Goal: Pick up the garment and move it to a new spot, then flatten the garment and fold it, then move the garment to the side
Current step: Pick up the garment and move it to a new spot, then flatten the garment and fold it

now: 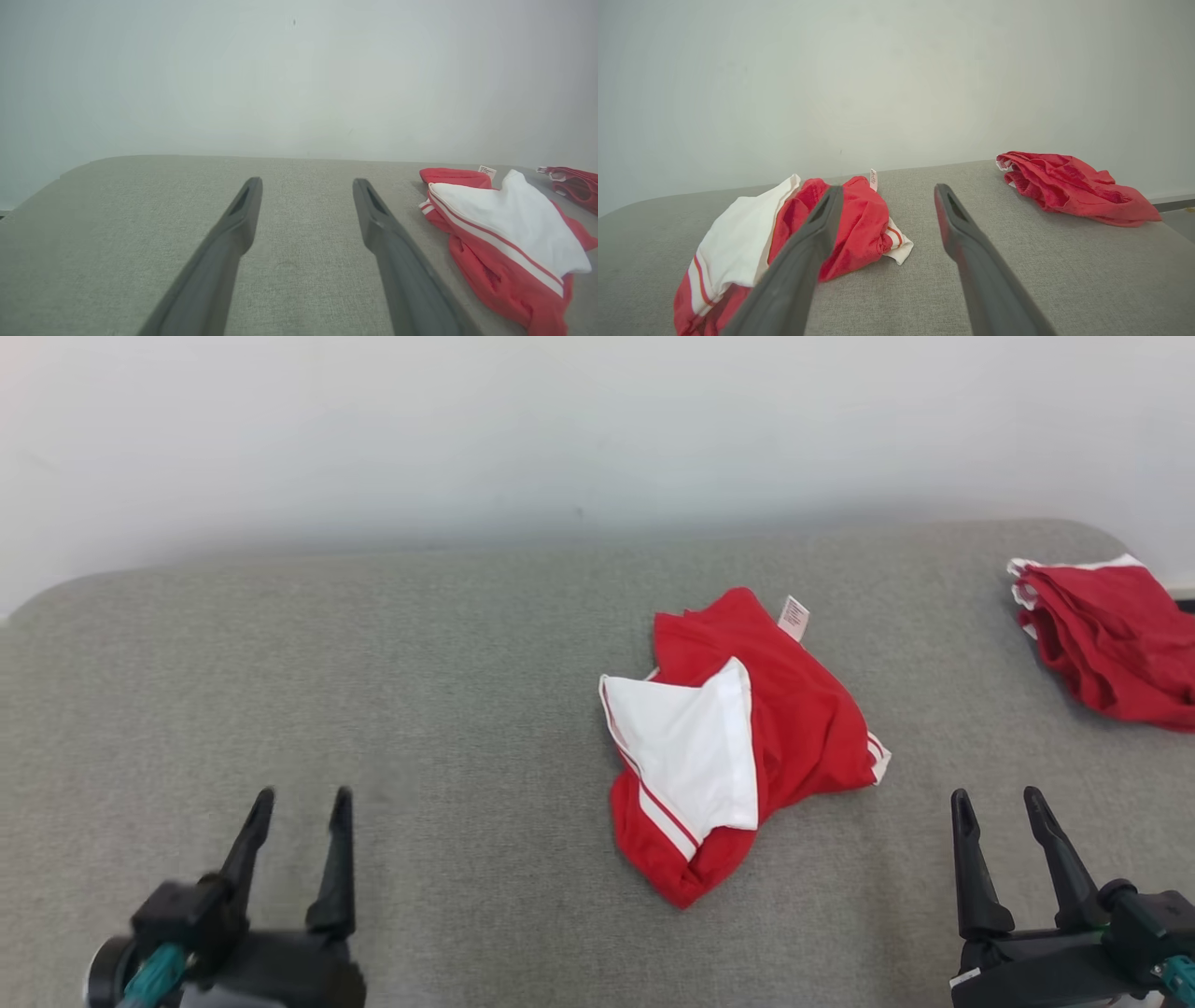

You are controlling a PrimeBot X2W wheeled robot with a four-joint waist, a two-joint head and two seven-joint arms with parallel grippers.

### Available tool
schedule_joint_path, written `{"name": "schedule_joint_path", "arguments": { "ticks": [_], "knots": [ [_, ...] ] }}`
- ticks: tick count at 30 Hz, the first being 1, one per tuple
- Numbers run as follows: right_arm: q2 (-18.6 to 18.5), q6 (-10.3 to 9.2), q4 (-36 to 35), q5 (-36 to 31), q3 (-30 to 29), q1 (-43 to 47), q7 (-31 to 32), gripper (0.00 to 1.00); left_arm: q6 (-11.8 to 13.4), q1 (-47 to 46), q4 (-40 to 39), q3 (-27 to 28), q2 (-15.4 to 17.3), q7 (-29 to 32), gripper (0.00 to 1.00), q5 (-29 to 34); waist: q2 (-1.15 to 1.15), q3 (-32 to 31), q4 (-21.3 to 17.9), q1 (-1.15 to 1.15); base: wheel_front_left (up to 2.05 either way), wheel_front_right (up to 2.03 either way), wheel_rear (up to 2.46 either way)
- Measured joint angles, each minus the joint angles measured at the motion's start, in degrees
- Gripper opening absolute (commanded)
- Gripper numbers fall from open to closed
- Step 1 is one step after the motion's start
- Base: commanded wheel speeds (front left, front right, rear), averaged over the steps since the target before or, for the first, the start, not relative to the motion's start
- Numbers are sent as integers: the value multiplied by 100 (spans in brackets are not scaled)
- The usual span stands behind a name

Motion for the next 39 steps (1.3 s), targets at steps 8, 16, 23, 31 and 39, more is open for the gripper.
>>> {"name": "schedule_joint_path", "arguments": {
  "ticks": [8,16,23,31,39],
  "knots": [
    [-44,0,-9,45,92,128,0,100,-181,852,-561,667,-183,-1,100,514,0,-106,122,0,0,0,0],
    [-13,0,34,78,192,210,0,100,-341,1102,-639,1091,-593,-1,100,791,1,-74,84,1,0,0,0],
    [9,0,77,89,237,207,0,100,-572,1144,-623,1329,-781,-1,100,1044,1,-35,64,1,0,0,0],
    [23,0,100,111,234,207,0,100,-740,1144,-580,1548,-927,-1,100,1255,1,-49,74,1,0,0,0],
    [37,0,109,111,243,207,0,100,-845,1143,-537,1702,-1023,-1,100,1360,1,-62,93,1,0,0,0]
  ]
}}
